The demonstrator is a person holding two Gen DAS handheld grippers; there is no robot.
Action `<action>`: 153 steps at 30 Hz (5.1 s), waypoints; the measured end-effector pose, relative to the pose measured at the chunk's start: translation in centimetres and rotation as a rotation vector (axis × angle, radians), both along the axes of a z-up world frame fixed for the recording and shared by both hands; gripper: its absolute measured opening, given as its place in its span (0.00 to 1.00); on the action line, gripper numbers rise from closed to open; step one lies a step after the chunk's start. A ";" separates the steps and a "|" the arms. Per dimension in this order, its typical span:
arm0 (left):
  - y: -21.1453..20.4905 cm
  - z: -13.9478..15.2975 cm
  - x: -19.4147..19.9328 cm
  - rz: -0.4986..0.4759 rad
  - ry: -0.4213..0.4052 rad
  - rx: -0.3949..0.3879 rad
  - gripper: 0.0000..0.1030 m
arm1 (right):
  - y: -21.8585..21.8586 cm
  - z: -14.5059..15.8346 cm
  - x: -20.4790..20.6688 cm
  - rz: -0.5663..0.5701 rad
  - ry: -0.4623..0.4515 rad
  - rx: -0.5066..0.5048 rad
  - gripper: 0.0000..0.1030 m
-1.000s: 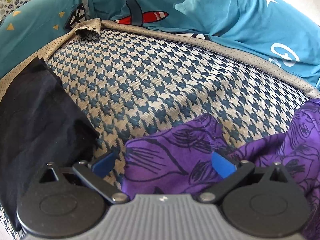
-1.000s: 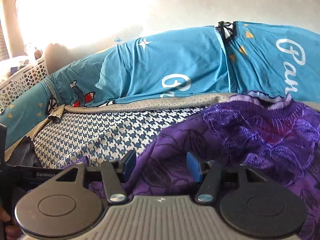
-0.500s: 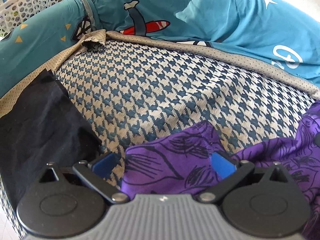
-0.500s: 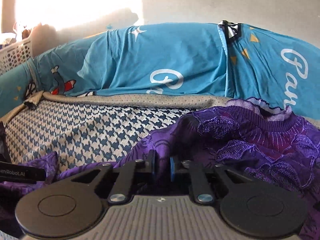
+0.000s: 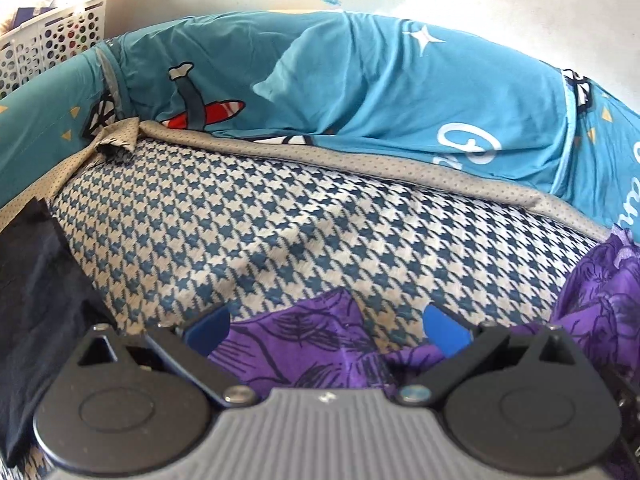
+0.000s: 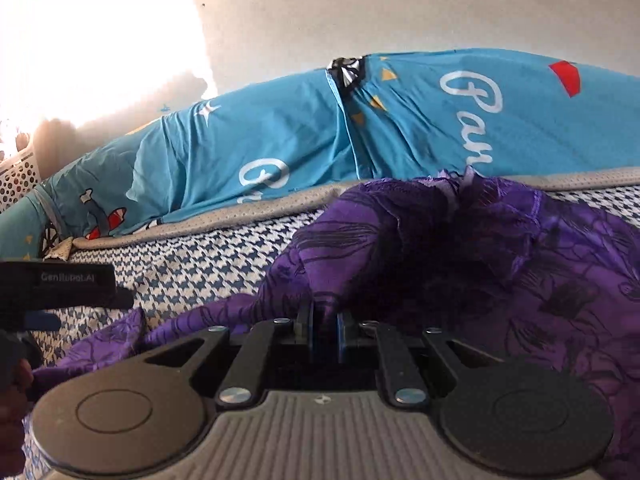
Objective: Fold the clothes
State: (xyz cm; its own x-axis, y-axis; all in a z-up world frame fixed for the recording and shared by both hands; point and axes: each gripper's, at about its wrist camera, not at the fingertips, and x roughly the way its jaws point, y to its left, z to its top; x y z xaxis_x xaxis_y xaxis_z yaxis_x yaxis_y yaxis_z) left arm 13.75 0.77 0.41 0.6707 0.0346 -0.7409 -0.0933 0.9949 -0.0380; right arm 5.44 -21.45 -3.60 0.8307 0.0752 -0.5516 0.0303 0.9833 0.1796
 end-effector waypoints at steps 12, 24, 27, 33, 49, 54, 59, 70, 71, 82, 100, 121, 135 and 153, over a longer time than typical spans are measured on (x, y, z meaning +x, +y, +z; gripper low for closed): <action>-4.9 -2.9 0.1 -0.139 0.104 -0.002 1.00 | -2.8 -0.7 -1.5 0.060 0.134 -0.011 0.12; -6.3 -3.9 -0.8 -0.146 0.104 0.053 1.00 | -5.9 4.3 -0.2 -0.016 -0.085 0.055 0.33; -6.6 -3.8 -1.1 -0.157 0.088 0.076 1.00 | -5.5 4.5 1.1 -0.021 -0.089 0.064 0.35; -6.6 -3.6 -1.3 -0.165 0.087 0.076 1.00 | -3.9 3.6 3.2 -0.037 -0.033 0.062 0.44; -4.9 -1.2 -0.7 -0.130 0.008 0.002 1.00 | -4.6 2.8 0.5 -0.087 -0.010 0.005 0.09; -4.7 -1.5 -0.3 -0.092 0.016 -0.006 1.00 | -5.6 1.8 -0.7 -0.062 0.024 -0.025 0.06; -5.4 -2.7 -0.1 -0.112 0.064 -0.012 1.00 | -6.4 2.9 -0.9 -0.027 -0.035 0.002 0.07; -6.9 -3.9 -1.1 -0.162 0.081 0.056 1.00 | -4.4 3.2 2.5 -0.012 0.000 0.119 0.41; -6.9 -3.9 -1.1 -0.164 0.082 0.054 1.00 | -4.1 3.0 2.8 -0.015 0.003 0.104 0.41; -4.7 -2.4 0.1 -0.104 0.042 -0.031 1.00 | -4.7 1.3 1.2 -0.045 0.043 0.075 0.06; -7.8 -5.0 0.6 -0.167 0.104 0.098 1.00 | -6.8 0.2 -2.3 0.020 0.132 0.044 0.05; -7.9 -4.9 -0.3 -0.176 0.095 0.113 1.00 | -9.7 2.2 0.2 -0.143 0.106 0.214 0.33; -7.6 -4.6 -0.2 -0.194 0.099 0.109 1.00 | -10.2 0.2 1.3 -0.185 0.181 0.257 0.32; -7.4 -4.2 -0.8 -0.176 0.085 0.106 1.00 | -9.6 1.1 1.3 -0.112 0.078 0.228 0.08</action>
